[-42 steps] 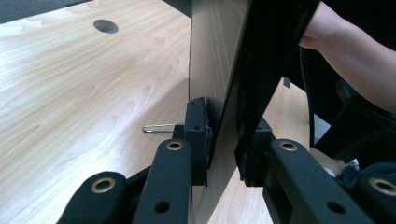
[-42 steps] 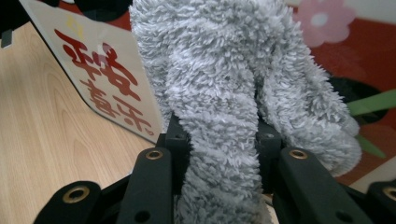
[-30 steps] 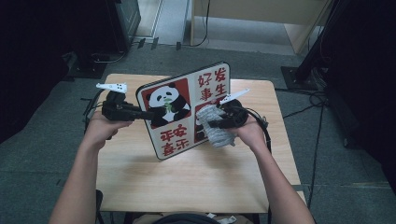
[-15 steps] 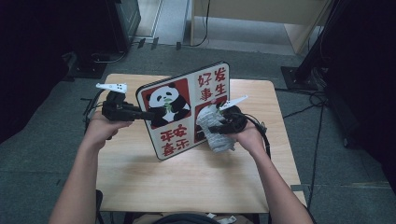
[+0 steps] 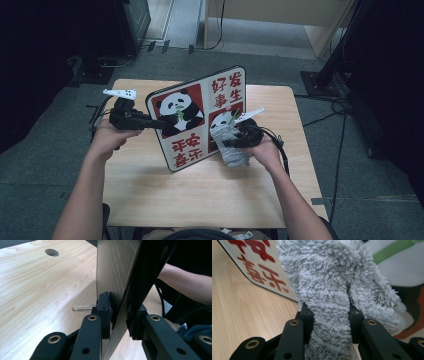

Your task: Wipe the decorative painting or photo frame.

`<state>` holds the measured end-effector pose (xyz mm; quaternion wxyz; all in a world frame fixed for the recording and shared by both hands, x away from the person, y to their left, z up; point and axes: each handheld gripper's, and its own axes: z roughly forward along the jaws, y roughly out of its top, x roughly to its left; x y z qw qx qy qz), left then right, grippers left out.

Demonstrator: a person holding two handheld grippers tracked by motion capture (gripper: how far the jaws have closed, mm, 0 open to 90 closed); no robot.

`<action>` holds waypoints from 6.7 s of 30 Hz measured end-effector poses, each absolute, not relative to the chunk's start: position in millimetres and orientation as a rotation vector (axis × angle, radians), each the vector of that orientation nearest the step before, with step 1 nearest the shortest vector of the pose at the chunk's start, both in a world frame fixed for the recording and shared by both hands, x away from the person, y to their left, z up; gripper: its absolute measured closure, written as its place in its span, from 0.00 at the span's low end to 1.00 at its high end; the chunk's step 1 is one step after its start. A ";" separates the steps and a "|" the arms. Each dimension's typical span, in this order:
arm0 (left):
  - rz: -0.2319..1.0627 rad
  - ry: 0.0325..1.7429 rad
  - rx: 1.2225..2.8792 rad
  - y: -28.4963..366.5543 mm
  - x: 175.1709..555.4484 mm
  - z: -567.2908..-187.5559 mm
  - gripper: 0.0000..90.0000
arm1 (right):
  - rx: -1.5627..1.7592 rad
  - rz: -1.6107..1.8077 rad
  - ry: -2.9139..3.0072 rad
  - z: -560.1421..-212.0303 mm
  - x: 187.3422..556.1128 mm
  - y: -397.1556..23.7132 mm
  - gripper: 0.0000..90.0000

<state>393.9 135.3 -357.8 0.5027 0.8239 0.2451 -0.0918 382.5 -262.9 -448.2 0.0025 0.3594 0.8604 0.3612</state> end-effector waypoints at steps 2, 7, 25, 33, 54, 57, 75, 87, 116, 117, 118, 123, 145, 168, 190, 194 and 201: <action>-0.224 0.593 1.989 135.3 393.9 -357.8 0.84 | 1.134 1.129 2.704 -453.5 380.7 -263.9 0.75; -0.224 0.592 1.991 135.3 393.8 -357.8 0.84 | 1.141 1.109 2.724 -462.7 379.4 -264.0 0.75; -0.231 0.600 1.996 134.8 394.0 -357.2 0.84 | 1.128 1.107 2.757 -467.5 380.3 -269.1 0.75; -0.229 0.605 2.002 134.6 393.7 -356.5 0.84 | 1.124 1.106 2.763 -455.1 379.6 -271.4 0.76; -0.226 0.615 2.002 134.5 393.0 -356.3 0.84 | 1.102 1.186 2.667 -389.6 381.2 -265.6 0.76; -0.228 0.616 1.999 134.5 393.3 -356.5 0.84 | 1.083 1.167 2.676 -383.4 382.6 -263.1 0.76; -0.228 0.621 1.994 134.4 393.6 -356.7 0.84 | 1.021 1.153 2.662 -322.3 393.6 -249.8 0.76; -0.228 0.622 1.992 134.3 393.4 -356.7 0.84 | 0.966 1.143 2.649 -288.3 398.8 -236.1 0.76; -0.235 0.605 1.986 135.6 395.2 -358.8 0.84 | 0.921 1.134 2.614 -255.7 418.3 -209.8 0.76; -0.235 0.603 1.987 135.7 395.3 -358.8 0.84 | 0.918 1.135 2.613 -256.4 418.5 -210.2 0.76; -0.235 0.603 1.987 135.7 395.3 -358.8 0.84 | 0.921 1.135 2.614 -257.0 418.2 -210.5 0.76; -0.242 0.602 1.987 135.9 395.7 -359.2 0.84 | 0.926 1.136 2.625 -265.1 417.7 -211.9 0.76; -0.242 0.596 1.993 135.5 395.8 -359.4 0.84 | 0.952 1.126 2.654 -297.0 410.8 -213.0 0.76; -0.245 0.592 1.997 134.9 395.9 -359.1 0.83 | 0.961 1.153 2.673 -322.9 405.1 -219.6 0.76; -0.242 0.592 1.997 134.3 395.7 -358.9 0.84 | 0.984 1.174 2.683 -348.3 399.4 -225.7 0.76; -0.242 0.592 1.997 134.3 395.7 -358.9 0.84 | 0.986 1.175 2.687 -353.3 398.2 -226.4 0.76; -0.243 0.594 1.995 134.5 395.9 -359.2 0.84 | 0.989 1.168 2.699 -363.0 396.0 -226.8 0.76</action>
